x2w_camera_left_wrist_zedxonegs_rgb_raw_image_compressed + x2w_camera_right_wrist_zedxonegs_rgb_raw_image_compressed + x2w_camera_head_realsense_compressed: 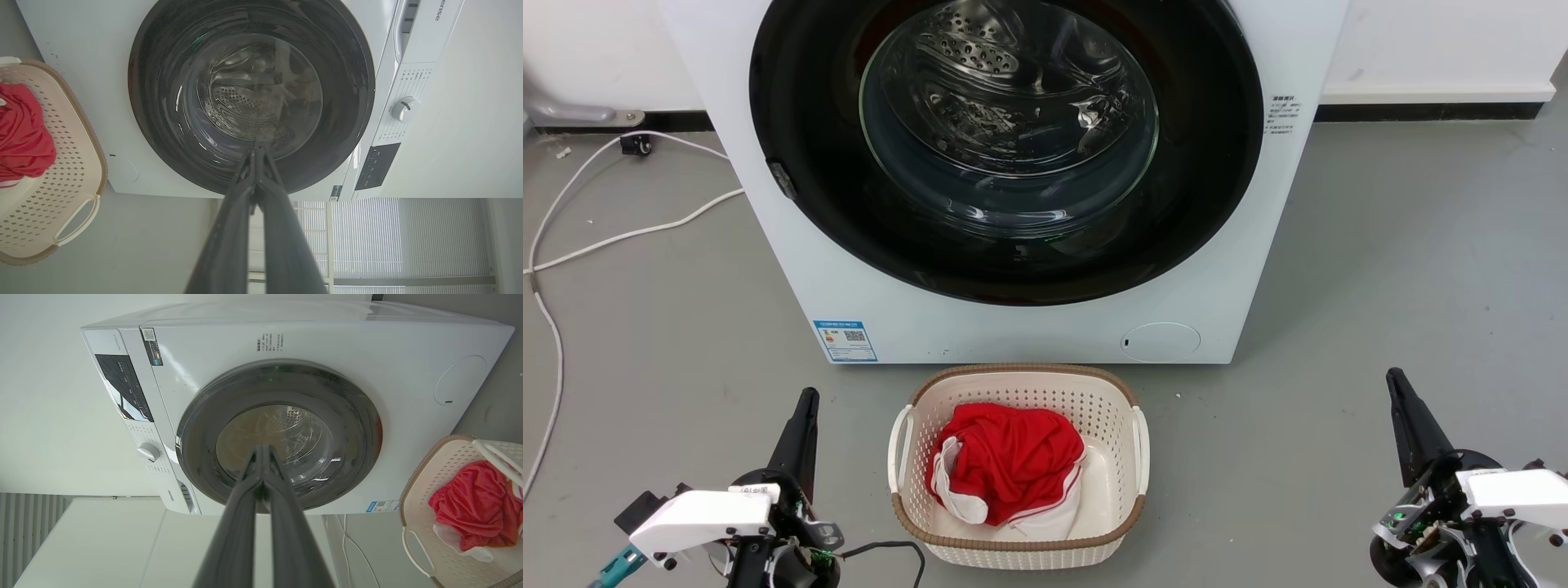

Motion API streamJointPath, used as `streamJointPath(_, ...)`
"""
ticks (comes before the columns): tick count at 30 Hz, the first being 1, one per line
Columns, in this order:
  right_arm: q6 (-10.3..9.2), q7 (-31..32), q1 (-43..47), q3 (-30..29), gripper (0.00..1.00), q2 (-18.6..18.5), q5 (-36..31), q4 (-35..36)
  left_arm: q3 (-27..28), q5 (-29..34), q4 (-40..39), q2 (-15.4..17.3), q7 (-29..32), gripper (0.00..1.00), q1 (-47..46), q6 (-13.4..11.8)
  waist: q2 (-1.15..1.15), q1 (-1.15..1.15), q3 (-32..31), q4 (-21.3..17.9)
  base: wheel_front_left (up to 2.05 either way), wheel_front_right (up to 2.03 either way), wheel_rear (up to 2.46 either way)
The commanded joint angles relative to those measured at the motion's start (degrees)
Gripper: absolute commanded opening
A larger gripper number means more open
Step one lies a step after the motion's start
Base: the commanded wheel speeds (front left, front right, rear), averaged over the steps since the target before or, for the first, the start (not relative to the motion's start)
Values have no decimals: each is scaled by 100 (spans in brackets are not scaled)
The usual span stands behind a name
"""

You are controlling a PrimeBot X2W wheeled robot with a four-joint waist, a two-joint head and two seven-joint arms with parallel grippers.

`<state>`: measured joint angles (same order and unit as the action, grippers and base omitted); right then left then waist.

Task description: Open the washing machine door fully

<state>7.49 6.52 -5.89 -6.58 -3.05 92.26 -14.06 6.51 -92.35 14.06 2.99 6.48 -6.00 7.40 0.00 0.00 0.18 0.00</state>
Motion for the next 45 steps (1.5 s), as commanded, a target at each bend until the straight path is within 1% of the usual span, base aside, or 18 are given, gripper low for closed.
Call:
streamJointPath(1, 0, 14, -76, -7, 0, 21, -15, -8, 22, 26, 5, -7, 15, 0, -48, 17, 0, 0, 0, 0, 0, 0, 0)
streamJointPath(2, 0, 14, -76, -7, 0, 21, -16, -8, 21, 26, 5, -7, 15, 0, -48, 17, 0, 0, 0, 0, 0, 0, 0)
streamJointPath(3, 0, -5, 9, 1, 100, 0, 1, -11, -4, -1, 15, -2, -3, 100, 7, 0, 0, 0, 0, 0, 0, 0, 0)
streamJointPath(4, 0, -7, 36, 4, 0, 1, 1, -48, -14, -1, 54, -7, -5, 0, 28, -1, 0, 0, 0, 0, 0, 0, 0)
streamJointPath(5, 0, -10, 79, 9, 100, 6, 1, -99, -22, -1, 100, -13, -7, 100, 76, -1, 0, 0, 0, 0, 0, 0, 0)
streamJointPath(14, 0, -275, 144, 93, 100, 6, -133, 115, -219, 124, -92, -12, -272, 100, 66, 1, 0, 0, 9, 2, 0, 0, 0)
streamJointPath(18, 0, -384, 171, 83, 100, 6, -348, 224, -214, 373, -218, -11, -383, 100, 50, 1, 0, 0, 18, 7, 0, 0, 0)
streamJointPath(21, 0, -463, 182, 87, 100, 7, -659, 339, -165, 655, -348, -11, -461, 100, 34, 2, 0, 0, 28, 11, 0, 0, 0)
streamJointPath(23, 0, -514, 190, 99, 100, 7, -963, 430, -159, 895, -443, -11, -512, 100, 25, 2, 0, 0, 35, 15, 0, 0, 0)
streamJointPath(28, 0, -635, 214, 192, 100, 7, -1996, 689, -161, 1582, -681, -11, -635, 100, 19, 3, 0, 0, 48, 27, 0, 0, 0)
streamJointPath(33, 0, -751, 252, 262, 100, 7, -2709, 890, -198, 2284, -903, -10, -749, 100, 26, 4, 0, 0, 59, 38, 0, 0, 0)
streamJointPath(39, 0, -883, 324, 371, 100, 7, -3864, 1050, -296, 3185, -1060, -10, -882, 100, 78, 5, 0, 0, 63, 52, 0, 0, 0)
streamJointPath(45, 0, -1006, 441, 392, 100, 8, -4637, 1141, -397, 3980, -1126, -9, -1004, 100, 130, -16, 0, 0, 64, 60, 0, 0, 0)
